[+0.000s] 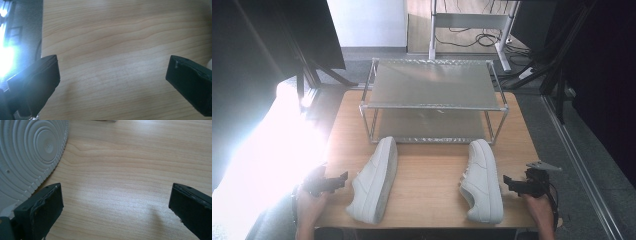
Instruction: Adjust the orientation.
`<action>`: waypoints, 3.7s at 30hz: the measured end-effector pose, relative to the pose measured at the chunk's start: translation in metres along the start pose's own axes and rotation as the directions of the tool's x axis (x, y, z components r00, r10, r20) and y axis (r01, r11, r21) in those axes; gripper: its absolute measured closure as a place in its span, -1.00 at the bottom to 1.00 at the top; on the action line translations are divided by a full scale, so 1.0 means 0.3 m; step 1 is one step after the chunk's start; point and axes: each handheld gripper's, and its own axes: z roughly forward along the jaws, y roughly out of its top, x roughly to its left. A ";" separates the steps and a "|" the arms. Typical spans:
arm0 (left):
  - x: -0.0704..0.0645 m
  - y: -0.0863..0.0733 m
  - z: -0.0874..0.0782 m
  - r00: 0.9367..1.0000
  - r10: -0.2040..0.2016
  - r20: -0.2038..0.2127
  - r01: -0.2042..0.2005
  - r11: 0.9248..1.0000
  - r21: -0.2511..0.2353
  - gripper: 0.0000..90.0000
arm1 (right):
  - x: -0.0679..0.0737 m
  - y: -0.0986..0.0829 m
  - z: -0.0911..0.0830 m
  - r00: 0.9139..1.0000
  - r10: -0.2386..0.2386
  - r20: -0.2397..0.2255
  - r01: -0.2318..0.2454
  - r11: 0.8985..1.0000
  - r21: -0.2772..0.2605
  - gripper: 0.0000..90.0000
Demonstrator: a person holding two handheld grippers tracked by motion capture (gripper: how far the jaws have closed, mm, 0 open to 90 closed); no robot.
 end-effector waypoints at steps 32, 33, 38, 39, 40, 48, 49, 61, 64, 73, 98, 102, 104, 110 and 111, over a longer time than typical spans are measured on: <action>-0.089 0.003 -0.039 0.995 0.101 0.028 -0.103 0.991 0.089 -1.00 | 0.010 0.004 0.009 0.999 0.027 -0.032 -0.026 0.999 0.028 -0.84; -0.108 0.012 -0.042 0.993 0.111 0.030 -0.113 0.991 0.078 -1.00 | 0.011 0.004 0.009 0.999 0.026 -0.032 -0.025 0.999 0.028 -0.84; -0.134 0.030 -0.061 0.992 0.104 0.068 -0.106 0.994 0.037 -1.00 | 0.010 0.005 0.009 0.999 0.029 -0.035 -0.028 0.999 0.027 -0.83; -0.141 0.035 -0.067 0.992 0.105 0.071 -0.107 0.994 0.030 -1.00 | 0.009 0.005 0.008 0.999 0.030 -0.036 -0.029 0.999 0.026 -0.83; -0.159 0.046 -0.077 0.991 0.111 0.080 -0.112 0.994 0.012 -1.00 | 0.008 0.005 0.006 0.999 0.031 -0.037 -0.030 0.999 0.026 -0.83; -0.248 0.096 -0.088 0.978 0.157 0.135 -0.151 0.987 -0.053 -1.00 | 0.002 0.003 0.005 0.998 0.040 -0.039 -0.039 0.999 0.027 -0.83; -0.248 0.096 -0.088 0.978 0.157 0.135 -0.151 0.987 -0.053 -1.00 | 0.002 0.003 0.006 0.998 0.041 -0.040 -0.040 0.999 0.029 -0.83; -0.346 0.130 -0.059 0.946 0.170 0.277 -0.151 0.985 -0.088 -1.00 | -0.005 0.001 0.002 0.998 0.050 -0.044 -0.049 0.998 0.027 -0.82; -0.380 0.138 -0.053 0.936 0.191 0.296 -0.169 0.981 -0.096 -1.00 | -0.005 0.001 0.002 0.998 0.050 -0.046 -0.048 0.998 0.027 -0.82; -0.480 0.158 -0.032 0.912 0.255 0.323 -0.236 0.967 -0.095 -1.00 | -0.008 0.003 -0.004 0.997 0.054 -0.047 -0.053 0.998 0.019 -0.81; -0.398 0.204 -0.144 0.940 0.238 0.245 -0.183 0.957 -0.225 -1.00 | 0.003 0.015 -0.017 0.997 0.043 -0.058 -0.043 0.999 0.001 -0.81; -0.339 0.177 -0.115 0.959 0.182 0.215 -0.136 0.968 -0.211 -1.00 | 0.006 0.022 -0.025 0.998 0.030 -0.052 -0.031 0.999 -0.011 -0.82; -0.314 0.157 -0.095 0.967 0.149 0.206 -0.108 0.975 -0.196 -1.00 | 0.007 0.027 -0.033 0.998 0.028 -0.050 -0.029 0.999 -0.017 -0.82; -0.282 0.095 -0.038 0.976 0.128 0.178 -0.105 0.986 -0.132 -1.00 | 0.017 0.052 -0.073 0.998 0.017 -0.056 -0.020 0.998 -0.059 -0.89; -0.283 0.092 -0.033 0.976 0.130 0.174 -0.109 0.987 -0.121 -1.00 | 0.019 0.058 -0.081 0.998 0.013 -0.058 -0.017 0.998 -0.066 -0.90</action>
